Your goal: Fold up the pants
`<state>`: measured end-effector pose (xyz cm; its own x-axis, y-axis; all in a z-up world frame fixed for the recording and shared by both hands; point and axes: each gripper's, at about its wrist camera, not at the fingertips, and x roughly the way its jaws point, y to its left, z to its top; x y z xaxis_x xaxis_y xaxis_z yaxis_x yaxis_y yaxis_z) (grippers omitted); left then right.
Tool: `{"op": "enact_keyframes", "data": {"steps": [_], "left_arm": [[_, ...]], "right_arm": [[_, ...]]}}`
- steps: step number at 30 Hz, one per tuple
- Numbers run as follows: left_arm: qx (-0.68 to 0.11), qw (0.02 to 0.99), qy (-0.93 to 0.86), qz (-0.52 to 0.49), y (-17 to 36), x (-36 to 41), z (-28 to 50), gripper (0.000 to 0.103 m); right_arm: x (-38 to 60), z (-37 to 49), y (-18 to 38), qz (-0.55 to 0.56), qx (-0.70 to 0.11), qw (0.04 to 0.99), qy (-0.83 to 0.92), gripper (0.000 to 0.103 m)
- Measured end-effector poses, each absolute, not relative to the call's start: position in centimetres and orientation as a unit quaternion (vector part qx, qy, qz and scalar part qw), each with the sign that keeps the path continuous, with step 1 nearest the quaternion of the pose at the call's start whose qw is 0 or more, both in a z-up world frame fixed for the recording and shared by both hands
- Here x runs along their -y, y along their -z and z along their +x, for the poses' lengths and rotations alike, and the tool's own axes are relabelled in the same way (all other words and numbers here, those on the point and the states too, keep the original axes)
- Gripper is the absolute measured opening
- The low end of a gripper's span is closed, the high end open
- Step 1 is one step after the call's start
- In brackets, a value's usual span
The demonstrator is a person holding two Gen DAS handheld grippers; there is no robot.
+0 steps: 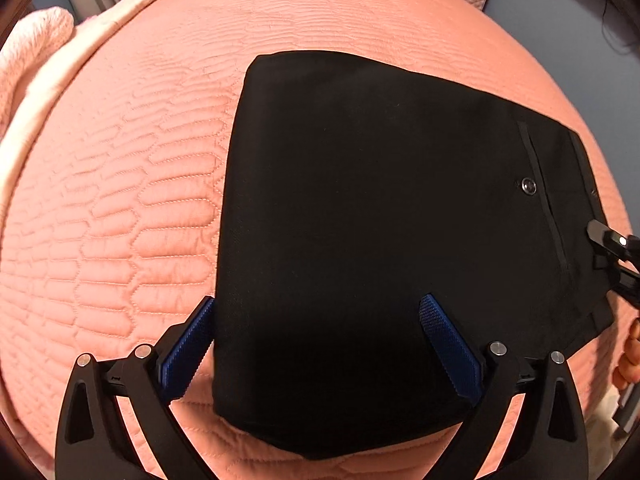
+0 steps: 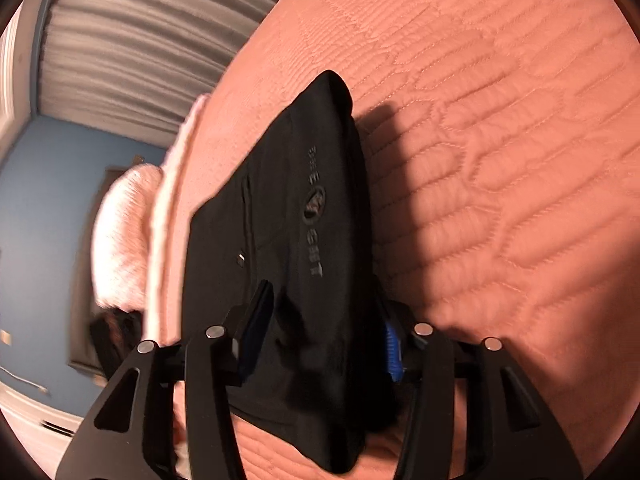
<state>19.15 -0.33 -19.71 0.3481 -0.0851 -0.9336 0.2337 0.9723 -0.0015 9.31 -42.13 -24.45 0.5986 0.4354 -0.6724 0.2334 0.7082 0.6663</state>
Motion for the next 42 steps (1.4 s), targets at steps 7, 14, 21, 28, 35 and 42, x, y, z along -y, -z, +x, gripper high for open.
{"op": "enact_keyframes", "data": {"steps": [7,14,21,28,35,42], "left_arm": [[-0.52,0.845,-0.042,0.117,16.6,-5.2,15.8,0.098],[-0.517,0.843,-0.115,0.09,14.5,-12.8,10.7,0.098],[-0.512,0.847,-0.114,0.085,14.4,-16.3,7.6,0.098],[-0.505,0.855,-0.092,0.068,15.5,-15.8,6.9,0.098],[-0.493,0.866,-0.069,0.048,15.1,-15.6,6.8,0.098],[-0.474,0.875,-0.082,0.051,13.5,-16.9,6.5,0.098]], "right_arm": [[32.7,5.4,16.0,0.163,-0.393,0.896,-0.124,0.049],[13.6,5.1,20.0,0.01,-0.43,0.859,-0.278,0.048],[8.3,7.0,23.7,-0.062,-0.391,0.895,-0.203,0.048],[9.3,6.4,21.2,-0.053,-0.295,0.941,-0.158,0.048],[7.5,7.2,24.1,-0.1,-0.362,0.905,-0.198,0.062],[3.1,7.5,24.0,-0.105,-0.383,0.895,-0.202,0.064]]}}
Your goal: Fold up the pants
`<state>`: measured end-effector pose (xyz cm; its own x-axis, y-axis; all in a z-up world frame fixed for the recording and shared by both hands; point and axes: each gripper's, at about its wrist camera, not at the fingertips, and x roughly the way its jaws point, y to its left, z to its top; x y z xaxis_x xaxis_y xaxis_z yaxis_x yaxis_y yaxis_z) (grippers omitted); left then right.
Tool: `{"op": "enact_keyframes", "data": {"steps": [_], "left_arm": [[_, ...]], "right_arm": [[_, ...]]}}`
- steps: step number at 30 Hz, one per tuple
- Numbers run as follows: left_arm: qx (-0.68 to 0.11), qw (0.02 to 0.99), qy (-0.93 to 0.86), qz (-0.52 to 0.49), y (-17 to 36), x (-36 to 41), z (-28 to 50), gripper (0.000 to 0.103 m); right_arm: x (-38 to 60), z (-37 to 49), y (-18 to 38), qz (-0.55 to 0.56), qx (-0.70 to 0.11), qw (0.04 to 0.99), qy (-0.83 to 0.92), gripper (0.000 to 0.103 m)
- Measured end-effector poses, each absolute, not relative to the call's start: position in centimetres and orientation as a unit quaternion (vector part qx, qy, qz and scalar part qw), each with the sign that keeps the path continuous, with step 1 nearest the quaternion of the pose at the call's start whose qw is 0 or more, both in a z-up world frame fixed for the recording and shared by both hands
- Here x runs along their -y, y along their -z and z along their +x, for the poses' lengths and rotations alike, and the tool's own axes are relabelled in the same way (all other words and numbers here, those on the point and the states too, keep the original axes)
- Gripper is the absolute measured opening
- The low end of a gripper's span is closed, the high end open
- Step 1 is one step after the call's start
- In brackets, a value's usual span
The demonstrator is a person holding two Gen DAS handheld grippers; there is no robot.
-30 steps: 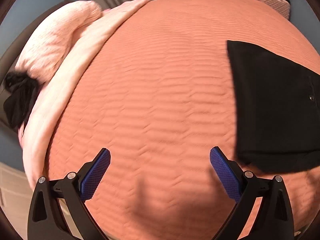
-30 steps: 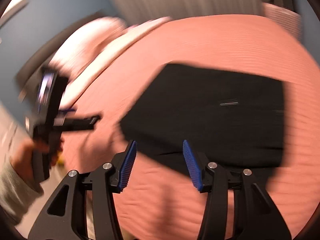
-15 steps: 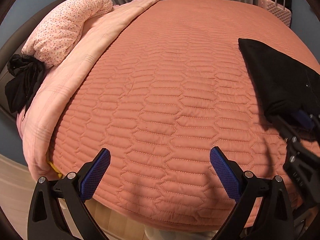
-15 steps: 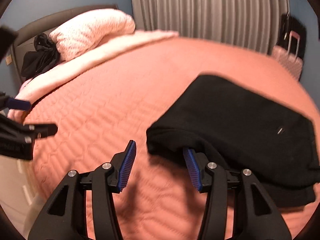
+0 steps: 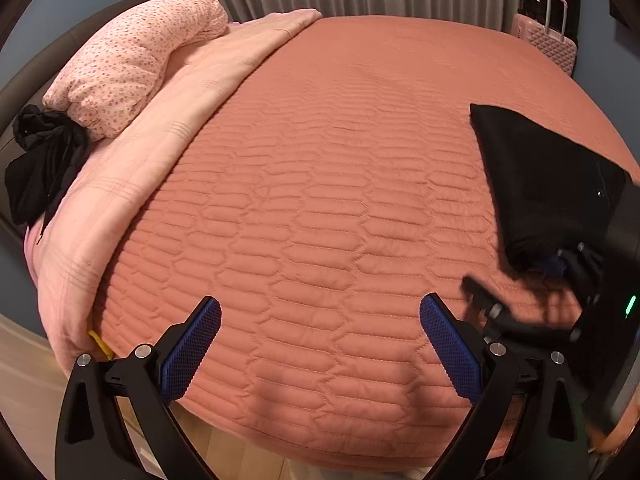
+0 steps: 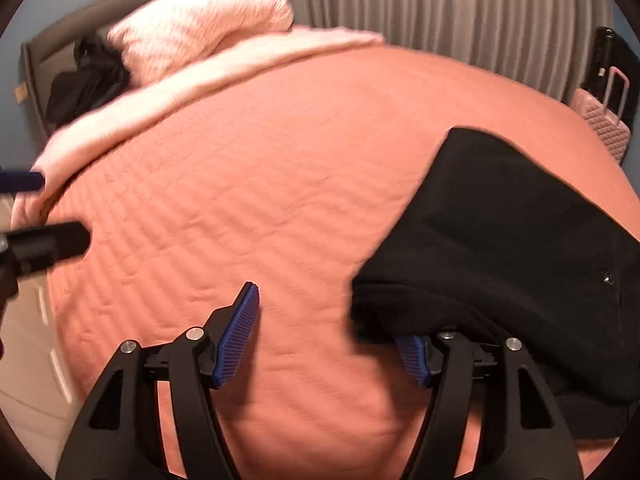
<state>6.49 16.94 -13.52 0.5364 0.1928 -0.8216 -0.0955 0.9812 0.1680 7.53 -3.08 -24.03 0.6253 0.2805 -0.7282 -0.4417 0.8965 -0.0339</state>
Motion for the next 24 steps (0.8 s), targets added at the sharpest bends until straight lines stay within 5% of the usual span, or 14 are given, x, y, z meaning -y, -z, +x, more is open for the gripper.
{"op": "enact_keyframes", "data": {"steps": [10,16,21,24], "left_arm": [[-0.471,0.875,-0.099,0.054,12.4,-17.7,7.2,0.098],[-0.485,0.869,-0.078,0.068,13.5,-14.8,8.8,0.098],[-0.492,0.865,-0.06,0.072,14.1,-12.2,9.9,0.098],[-0.498,0.862,-0.044,0.085,14.5,-9.7,10.6,0.098]], "right_arm": [[2.9,3.3,24.8,-0.093,-0.385,0.894,-0.21,0.064],[4.3,-3.1,22.4,-0.093,-0.38,0.849,-0.355,0.062],[16.1,1.7,17.6,0.077,-0.36,0.901,-0.228,0.062],[23.9,5.4,20.2,0.06,-0.412,0.901,-0.12,0.062]]}}
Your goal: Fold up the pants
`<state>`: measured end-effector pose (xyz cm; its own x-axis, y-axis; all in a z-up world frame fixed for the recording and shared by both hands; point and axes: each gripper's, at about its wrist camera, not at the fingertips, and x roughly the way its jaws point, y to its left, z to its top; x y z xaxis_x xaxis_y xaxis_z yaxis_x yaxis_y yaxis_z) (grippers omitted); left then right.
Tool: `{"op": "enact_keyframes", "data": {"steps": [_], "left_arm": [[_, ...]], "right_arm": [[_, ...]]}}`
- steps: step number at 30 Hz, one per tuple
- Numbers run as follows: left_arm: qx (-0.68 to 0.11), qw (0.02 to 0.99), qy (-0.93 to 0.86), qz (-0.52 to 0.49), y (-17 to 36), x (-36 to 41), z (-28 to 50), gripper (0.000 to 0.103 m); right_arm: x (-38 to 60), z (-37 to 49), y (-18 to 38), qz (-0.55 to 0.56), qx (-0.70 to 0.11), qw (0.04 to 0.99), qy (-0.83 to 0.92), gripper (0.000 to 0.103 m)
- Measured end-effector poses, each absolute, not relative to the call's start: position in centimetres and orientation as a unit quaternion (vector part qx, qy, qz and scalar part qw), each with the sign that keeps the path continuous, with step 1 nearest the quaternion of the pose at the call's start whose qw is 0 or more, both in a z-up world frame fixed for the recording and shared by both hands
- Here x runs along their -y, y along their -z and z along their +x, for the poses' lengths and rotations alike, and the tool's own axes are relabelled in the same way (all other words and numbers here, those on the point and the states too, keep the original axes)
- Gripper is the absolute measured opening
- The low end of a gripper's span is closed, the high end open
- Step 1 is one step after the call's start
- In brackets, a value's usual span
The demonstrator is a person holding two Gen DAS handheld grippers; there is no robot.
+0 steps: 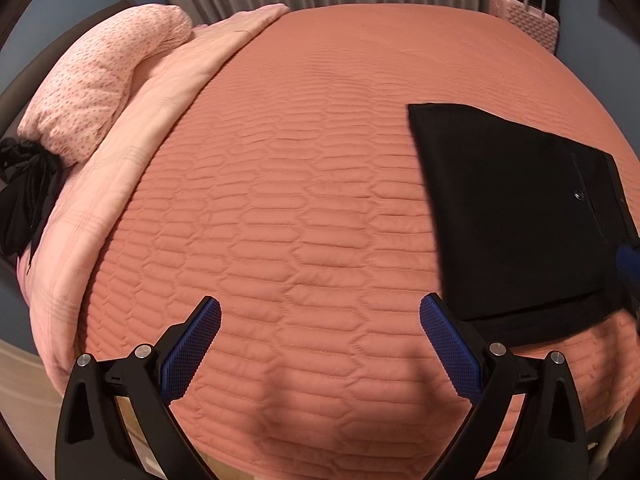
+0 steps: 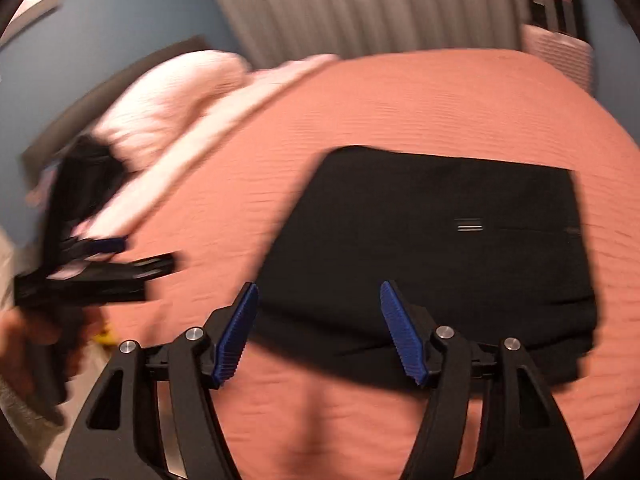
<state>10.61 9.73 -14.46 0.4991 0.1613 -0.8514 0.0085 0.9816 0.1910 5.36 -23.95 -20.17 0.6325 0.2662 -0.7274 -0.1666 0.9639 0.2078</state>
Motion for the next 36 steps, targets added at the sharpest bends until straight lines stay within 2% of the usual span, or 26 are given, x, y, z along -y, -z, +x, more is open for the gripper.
{"op": "enact_keyframes", "data": {"steps": [1,2,3,4,7,9,11,14,19,22,24,25,26,28,33,36], "left_arm": [[-0.5,0.861,-0.041,0.09,14.5,-9.0,10.8,0.098],[-0.501,0.859,-0.036,0.098,14.6,-8.0,11.0,0.098],[-0.501,0.859,-0.031,0.103,14.6,-7.2,11.2,0.098],[-0.5,0.859,-0.023,0.109,14.7,-6.1,11.3,0.098],[-0.501,0.856,-0.014,0.129,15.1,-3.3,11.9,0.098],[-0.501,0.855,-0.007,0.135,15.2,-1.8,12.3,0.098],[-0.501,0.853,-0.002,0.145,15.3,0.0,12.8,0.098],[-0.497,0.854,0.003,0.156,15.1,2.0,13.2,0.098],[-0.502,0.852,0.01,0.151,15.4,4.0,13.8,0.098],[-0.51,0.847,0.007,0.151,15.8,4.4,14.1,0.098],[-0.511,0.847,0.001,0.148,16.0,3.9,14.2,0.098],[-0.514,0.846,-0.002,0.139,16.3,3.3,14.4,0.098],[-0.521,0.845,-0.001,0.117,16.6,2.1,14.6,0.098],[-0.541,0.839,0.005,0.063,17.5,-0.2,15.3,0.098],[-0.58,0.804,0.066,-0.112,21.1,-6.2,17.5,0.098],[-0.568,0.809,0.093,-0.119,21.7,-6.2,18.2,0.098]], "right_arm": [[25.7,5.8,21.2,0.051,-0.43,0.897,-0.093,0.061],[29.1,5.6,22.5,0.082,-0.442,0.889,-0.081,0.05],[31.1,5.1,22.4,0.122,-0.438,0.887,-0.077,0.02],[32.7,4.7,21.7,0.164,-0.44,0.88,-0.069,0.017],[32.1,4.4,18.8,0.147,-0.424,0.892,-0.058,0.022],[31.0,4.9,18.1,0.101,-0.419,0.899,-0.076,0.022],[30.8,5.5,20.1,0.037,-0.471,0.881,-0.035,0.023],[32.8,5.0,19.6,0.087,-0.466,0.879,-0.04,0.02],[33.2,4.8,19.1,0.052,-0.479,0.876,-0.006,0.022],[33.6,5.1,18.5,0.094,-0.474,0.876,-0.011,0.022],[34.9,5.2,18.0,0.101,-0.465,0.879,-0.001,0.024],[35.7,5.3,17.7,0.114,-0.463,0.879,-0.005,0.032],[36.8,5.3,18.0,0.13,-0.463,0.877,-0.009,0.054],[38.8,6.5,18.6,0.165,-0.457,0.874,-0.021,0.079],[40.5,8.9,21.1,0.243,-0.468,0.845,-0.088,0.079],[40.4,10.5,23.3,0.296,-0.477,0.817,-0.129,0.079]]}}
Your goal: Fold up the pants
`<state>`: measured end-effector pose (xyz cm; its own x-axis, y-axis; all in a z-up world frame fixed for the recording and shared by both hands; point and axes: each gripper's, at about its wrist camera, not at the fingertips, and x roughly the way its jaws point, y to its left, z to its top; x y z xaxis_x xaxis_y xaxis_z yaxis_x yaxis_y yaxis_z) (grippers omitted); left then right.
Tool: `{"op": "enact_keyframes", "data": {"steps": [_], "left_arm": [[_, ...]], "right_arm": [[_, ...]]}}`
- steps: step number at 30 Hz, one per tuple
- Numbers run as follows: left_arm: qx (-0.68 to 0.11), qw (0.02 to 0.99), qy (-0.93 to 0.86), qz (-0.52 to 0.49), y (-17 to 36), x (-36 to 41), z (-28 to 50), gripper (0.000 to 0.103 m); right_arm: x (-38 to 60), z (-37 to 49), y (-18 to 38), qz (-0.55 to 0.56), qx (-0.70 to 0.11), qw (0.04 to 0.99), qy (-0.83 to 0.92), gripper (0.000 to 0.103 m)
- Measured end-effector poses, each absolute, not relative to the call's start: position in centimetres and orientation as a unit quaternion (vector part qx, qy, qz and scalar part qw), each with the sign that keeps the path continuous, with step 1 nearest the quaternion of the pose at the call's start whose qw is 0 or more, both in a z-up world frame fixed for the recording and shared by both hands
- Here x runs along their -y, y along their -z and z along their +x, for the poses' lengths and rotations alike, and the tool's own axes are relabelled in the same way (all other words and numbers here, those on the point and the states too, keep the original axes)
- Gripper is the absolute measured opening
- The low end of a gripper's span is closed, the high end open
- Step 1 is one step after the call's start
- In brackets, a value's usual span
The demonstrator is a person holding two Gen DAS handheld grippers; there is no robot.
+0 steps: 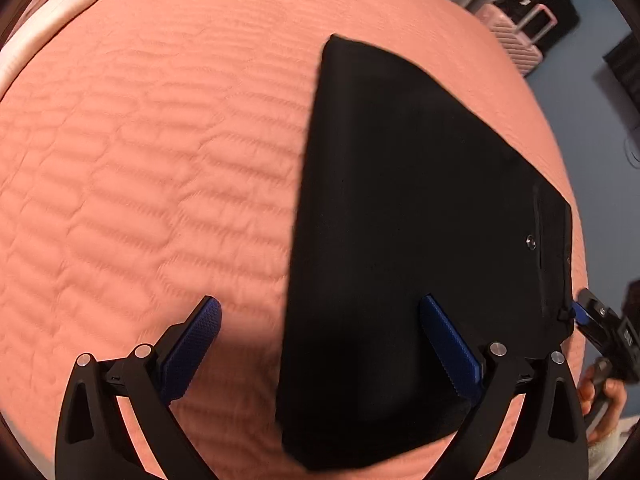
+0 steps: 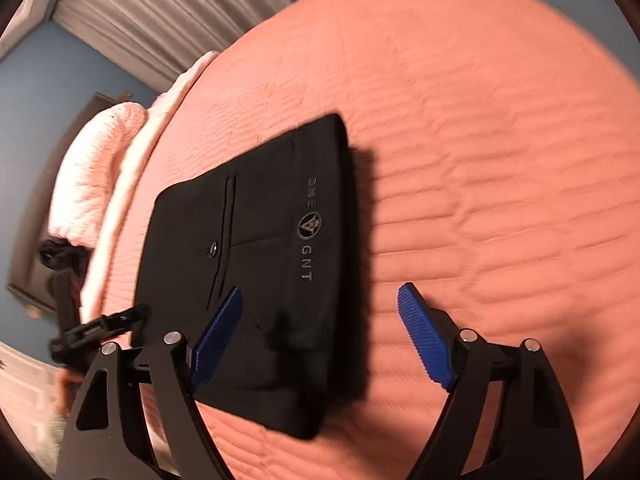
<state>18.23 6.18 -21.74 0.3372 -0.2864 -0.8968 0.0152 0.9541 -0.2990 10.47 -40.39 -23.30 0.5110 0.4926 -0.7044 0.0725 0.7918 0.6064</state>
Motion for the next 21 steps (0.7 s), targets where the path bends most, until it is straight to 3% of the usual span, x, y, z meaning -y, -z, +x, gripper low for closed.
{"op": "enact_keyframes", "data": {"steps": [5,6,7,8,11,12,13,16,18,19,21], "left_arm": [[-0.563,0.81,0.143,-0.079,22.0,-3.8,19.7,0.098],[-0.563,0.81,0.147,-0.068,22.1,-3.3,20.0,0.098],[-0.562,0.811,0.15,-0.061,22.0,-3.0,20.2,0.098],[-0.561,0.812,0.15,-0.064,21.8,-2.9,20.1,0.096],[-0.549,0.815,0.169,-0.073,20.5,-3.2,19.8,0.061],[-0.548,0.816,0.169,-0.078,20.3,-3.4,19.8,0.052],[-0.551,0.813,0.167,-0.085,20.4,-3.6,20.0,0.051],[-0.556,0.807,0.169,-0.108,20.8,-4.2,20.8,0.051],[-0.558,0.805,0.17,-0.106,20.8,-3.9,21.3,0.056],[-0.558,0.804,0.174,-0.112,21.1,-3.9,21.3,0.071],[-0.556,0.801,0.183,-0.126,21.5,-3.0,21.7,0.09]], "right_arm": [[40.1,10.3,24.4,0.327,-0.452,0.819,-0.135,0.079],[40.1,10.2,24.4,0.331,-0.447,0.818,-0.147,0.074],[39.9,10.3,24.6,0.338,-0.452,0.81,-0.158,0.048],[39.8,10.3,25.0,0.346,-0.457,0.804,-0.156,0.041],[39.8,10.3,25.2,0.346,-0.458,0.803,-0.157,0.037],[39.8,10.5,25.2,0.344,-0.457,0.805,-0.154,0.037],[39.7,10.6,25.3,0.344,-0.456,0.807,-0.151,0.039],[38.7,11.2,24.9,0.328,-0.46,0.813,-0.14,0.046],[38.3,11.3,24.8,0.322,-0.462,0.814,-0.142,0.045],[38.4,11.5,24.9,0.328,-0.463,0.811,-0.144,0.041],[38.9,11.5,24.9,0.339,-0.464,0.805,-0.147,0.038]]}}
